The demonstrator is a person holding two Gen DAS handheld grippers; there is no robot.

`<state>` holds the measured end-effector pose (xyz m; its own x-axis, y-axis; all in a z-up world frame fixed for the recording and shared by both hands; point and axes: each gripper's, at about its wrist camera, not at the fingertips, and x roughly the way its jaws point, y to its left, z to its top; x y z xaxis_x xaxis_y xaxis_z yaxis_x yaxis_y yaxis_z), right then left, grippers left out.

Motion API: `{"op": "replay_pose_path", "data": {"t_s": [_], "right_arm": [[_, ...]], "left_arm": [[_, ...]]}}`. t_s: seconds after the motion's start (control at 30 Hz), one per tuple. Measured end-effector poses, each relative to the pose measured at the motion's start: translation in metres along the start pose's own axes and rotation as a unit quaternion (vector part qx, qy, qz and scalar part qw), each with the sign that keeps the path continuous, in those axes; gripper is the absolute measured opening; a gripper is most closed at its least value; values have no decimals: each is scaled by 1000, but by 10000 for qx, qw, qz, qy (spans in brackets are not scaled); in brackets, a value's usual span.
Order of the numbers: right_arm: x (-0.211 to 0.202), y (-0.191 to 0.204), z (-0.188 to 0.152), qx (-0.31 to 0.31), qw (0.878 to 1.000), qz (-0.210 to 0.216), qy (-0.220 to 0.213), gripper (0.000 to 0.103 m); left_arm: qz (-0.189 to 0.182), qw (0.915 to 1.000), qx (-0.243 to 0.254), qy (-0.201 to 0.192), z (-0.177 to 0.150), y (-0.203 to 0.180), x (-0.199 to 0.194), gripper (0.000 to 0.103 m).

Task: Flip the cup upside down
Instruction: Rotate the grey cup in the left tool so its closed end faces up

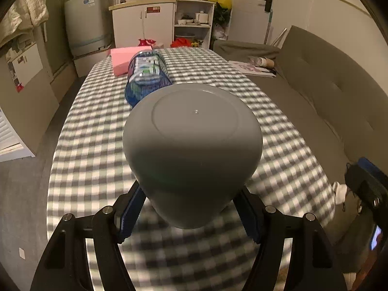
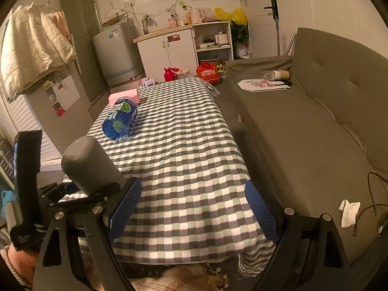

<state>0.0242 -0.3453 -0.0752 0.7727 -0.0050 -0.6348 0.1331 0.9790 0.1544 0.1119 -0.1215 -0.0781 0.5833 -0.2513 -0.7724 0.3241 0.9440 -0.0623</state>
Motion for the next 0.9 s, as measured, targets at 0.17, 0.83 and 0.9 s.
{"op": "replay_pose_path", "data": {"t_s": [0.17, 0.83, 0.9], "right_arm": [[10, -1, 8, -6, 10000, -87, -41, 88], [10, -4, 18, 268, 9994, -235, -23, 88], [1, 0, 20, 265, 9994, -211, -96, 88]], "left_arm": [[19, 9997, 98, -238, 26, -6, 13, 73], [9, 10000, -13, 32, -2, 8, -4, 91], [18, 10000, -48, 6, -9, 11, -20, 91]]}}
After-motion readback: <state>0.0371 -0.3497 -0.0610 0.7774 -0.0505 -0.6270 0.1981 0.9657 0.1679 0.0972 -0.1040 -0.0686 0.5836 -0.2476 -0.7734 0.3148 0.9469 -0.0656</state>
